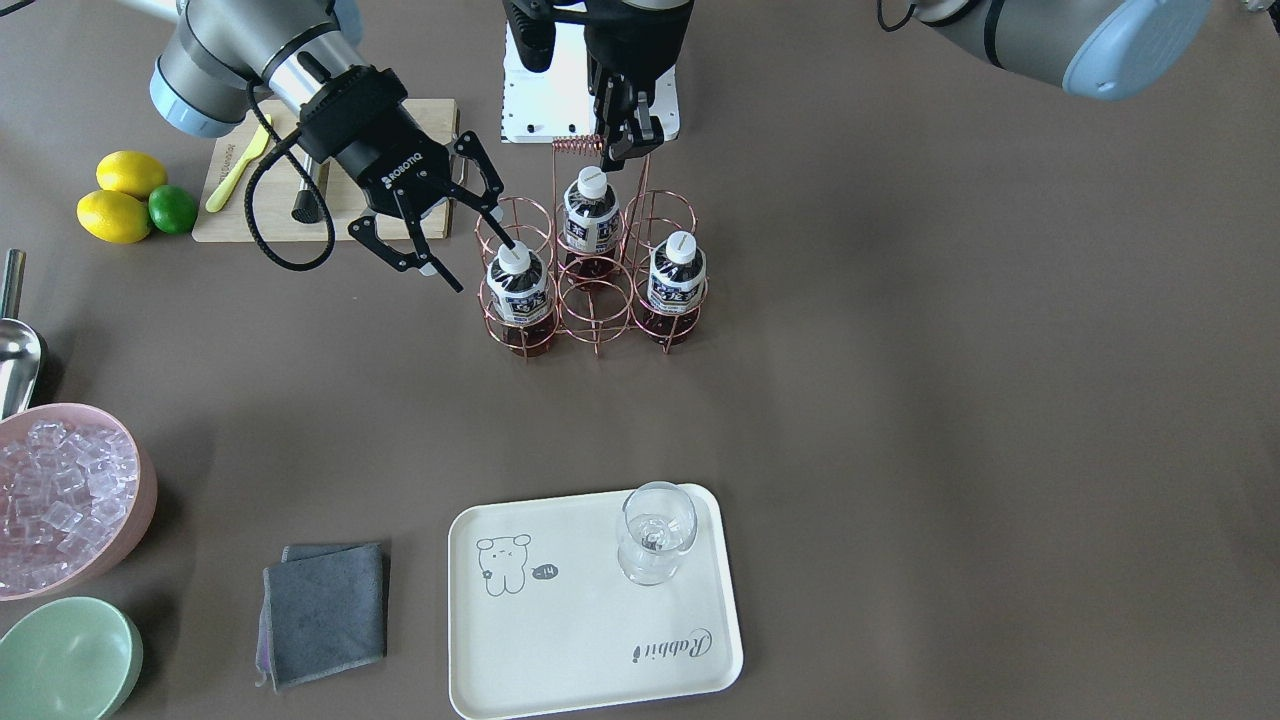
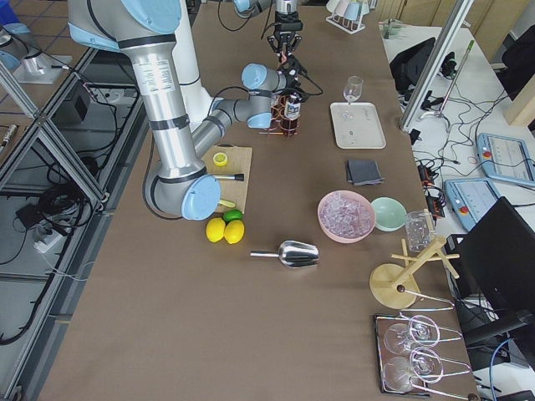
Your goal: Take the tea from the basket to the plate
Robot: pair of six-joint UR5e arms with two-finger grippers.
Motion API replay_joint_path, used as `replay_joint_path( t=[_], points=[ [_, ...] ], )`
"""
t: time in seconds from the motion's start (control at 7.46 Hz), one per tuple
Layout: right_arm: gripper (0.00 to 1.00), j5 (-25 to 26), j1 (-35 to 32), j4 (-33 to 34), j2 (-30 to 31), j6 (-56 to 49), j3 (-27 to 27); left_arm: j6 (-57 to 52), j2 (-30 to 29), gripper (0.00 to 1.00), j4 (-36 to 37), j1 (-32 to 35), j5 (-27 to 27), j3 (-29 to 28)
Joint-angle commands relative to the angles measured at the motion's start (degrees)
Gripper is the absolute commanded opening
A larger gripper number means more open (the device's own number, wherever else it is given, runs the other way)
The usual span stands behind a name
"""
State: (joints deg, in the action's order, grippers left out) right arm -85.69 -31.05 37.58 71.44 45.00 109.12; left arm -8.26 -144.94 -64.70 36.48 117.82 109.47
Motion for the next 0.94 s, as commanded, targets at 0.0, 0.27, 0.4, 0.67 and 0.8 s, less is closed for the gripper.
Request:
replay_joint_path(
  t=[0.0,0.27,0.4,0.67,0.8],
  points=[
    [0.74,5.0,4.4,1.5,-1.0,-0.3,0.0,0.0,0.0,0.0,0.4,0.0,0.0,0.0],
    [0.79,5.4,4.7,1.5,-0.9,-0.7,0.0,-0.1,0.0,0.0,0.4,0.0,0.0,0.0],
    [0.79,5.4,4.7,1.4,-0.7,-1.4,-0.4,-0.1,-0.1,0.0,0.4,0.0,0.0,0.0],
    [0.79,6.1,4.7,1.5,-1.0,-2.8,-1.6,-0.1,-0.1,0.0,0.4,0.0,0.0,0.0],
    [0.79,6.1,4.8,1.6,-1.2,-3.2,-1.7,-0.1,-0.1,0.0,0.4,0.0,0.0,-0.1]
  ],
)
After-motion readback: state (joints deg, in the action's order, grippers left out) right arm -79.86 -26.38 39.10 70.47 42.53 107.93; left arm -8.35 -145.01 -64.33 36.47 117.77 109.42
